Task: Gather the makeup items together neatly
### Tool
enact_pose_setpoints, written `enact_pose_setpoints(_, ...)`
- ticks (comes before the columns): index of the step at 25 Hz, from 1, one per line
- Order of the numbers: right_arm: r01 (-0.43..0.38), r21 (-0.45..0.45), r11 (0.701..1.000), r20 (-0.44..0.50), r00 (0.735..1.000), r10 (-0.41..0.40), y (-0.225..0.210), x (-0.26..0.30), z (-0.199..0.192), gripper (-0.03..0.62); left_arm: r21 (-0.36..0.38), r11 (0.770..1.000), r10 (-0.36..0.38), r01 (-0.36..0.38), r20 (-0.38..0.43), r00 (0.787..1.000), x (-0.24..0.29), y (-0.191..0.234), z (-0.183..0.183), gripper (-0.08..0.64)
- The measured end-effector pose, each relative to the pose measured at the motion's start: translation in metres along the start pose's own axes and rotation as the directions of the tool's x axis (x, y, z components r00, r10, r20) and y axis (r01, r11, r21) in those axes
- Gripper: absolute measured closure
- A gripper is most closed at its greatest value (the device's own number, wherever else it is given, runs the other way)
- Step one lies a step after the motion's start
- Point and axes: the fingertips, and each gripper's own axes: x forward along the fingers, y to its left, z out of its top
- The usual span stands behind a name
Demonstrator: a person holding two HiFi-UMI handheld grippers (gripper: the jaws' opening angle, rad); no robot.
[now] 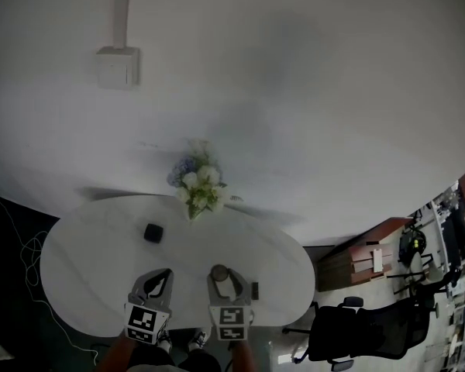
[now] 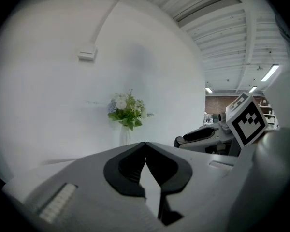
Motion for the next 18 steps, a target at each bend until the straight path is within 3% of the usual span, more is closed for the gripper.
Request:
enact_pose_setpoints(9, 0.085, 0.045, 0.995, -0.043, 0.996, -0.083, -0.043, -0.020, -0.035, 0.376, 0.008, 0.996, -0.090, 0.091, -0.038, 0.995, 0.030, -0.043, -0.007, 0.549)
enact_pose_setpoints(18, 0.122, 0.088, 0.989, -0.115, 0.987, -0.112, -0.065, -0.022, -0.083, 0.377, 0.001, 0.990, -0.137, 0.138, -0.111, 0.984, 0.052, -0.066, -0.036, 0.549)
